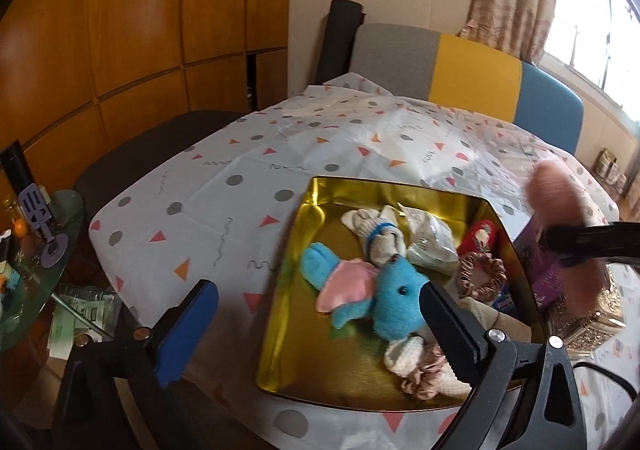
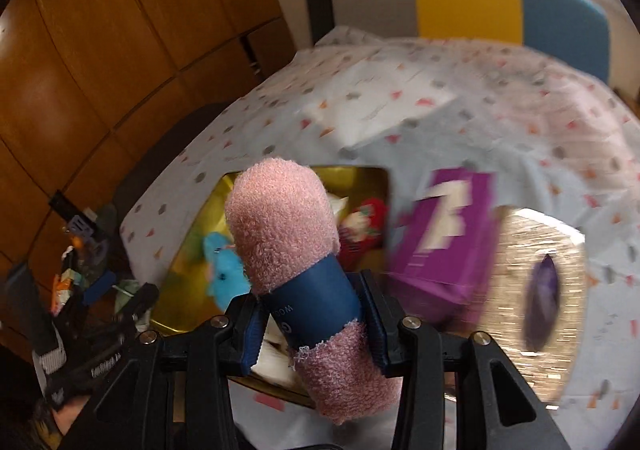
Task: Organize soft objects
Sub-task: 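Carry the pink rolled towel into the gold tin and open the right gripper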
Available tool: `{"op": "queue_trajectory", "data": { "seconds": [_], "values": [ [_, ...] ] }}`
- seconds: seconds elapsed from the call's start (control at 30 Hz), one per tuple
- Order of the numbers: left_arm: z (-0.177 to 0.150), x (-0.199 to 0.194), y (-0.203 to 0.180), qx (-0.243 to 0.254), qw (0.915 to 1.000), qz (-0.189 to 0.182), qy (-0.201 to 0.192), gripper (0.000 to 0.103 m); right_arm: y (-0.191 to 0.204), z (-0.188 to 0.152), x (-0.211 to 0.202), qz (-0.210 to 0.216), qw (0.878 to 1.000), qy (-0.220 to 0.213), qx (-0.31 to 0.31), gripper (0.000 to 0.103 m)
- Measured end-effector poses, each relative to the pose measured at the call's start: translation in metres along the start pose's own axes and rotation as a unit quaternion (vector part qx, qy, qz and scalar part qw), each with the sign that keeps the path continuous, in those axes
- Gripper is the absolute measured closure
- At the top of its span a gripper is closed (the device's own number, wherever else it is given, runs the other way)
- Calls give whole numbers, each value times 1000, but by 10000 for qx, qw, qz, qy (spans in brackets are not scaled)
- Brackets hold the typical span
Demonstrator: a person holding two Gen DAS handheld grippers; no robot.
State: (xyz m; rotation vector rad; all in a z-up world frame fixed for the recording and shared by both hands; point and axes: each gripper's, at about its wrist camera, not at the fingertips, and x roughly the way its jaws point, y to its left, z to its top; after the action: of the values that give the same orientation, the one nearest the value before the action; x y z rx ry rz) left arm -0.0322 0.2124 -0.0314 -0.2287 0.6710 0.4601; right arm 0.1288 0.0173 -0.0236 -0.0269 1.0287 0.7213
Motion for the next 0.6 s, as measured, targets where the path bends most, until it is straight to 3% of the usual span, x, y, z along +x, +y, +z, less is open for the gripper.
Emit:
{"op": "queue_trajectory", "data": {
  "seconds": [0.17, 0.33, 0.47, 0.6],
  "values": [
    [-1, 2, 13, -101, 9999, 102, 42, 1, 14, 8, 60, 88, 9987, 451, 224, 60],
    [-3, 3, 16, -131, 9998, 143, 94, 0, 21, 10, 106, -105, 9971, 700, 277, 57],
    [-4, 3, 14, -95, 9999, 93, 99, 0, 19, 11, 117, -43, 9968, 723, 347, 55],
    [-5, 3, 8, -49, 9999, 64, 102, 0, 18, 10, 107, 132, 9976, 571, 356, 43]
  ]
}}
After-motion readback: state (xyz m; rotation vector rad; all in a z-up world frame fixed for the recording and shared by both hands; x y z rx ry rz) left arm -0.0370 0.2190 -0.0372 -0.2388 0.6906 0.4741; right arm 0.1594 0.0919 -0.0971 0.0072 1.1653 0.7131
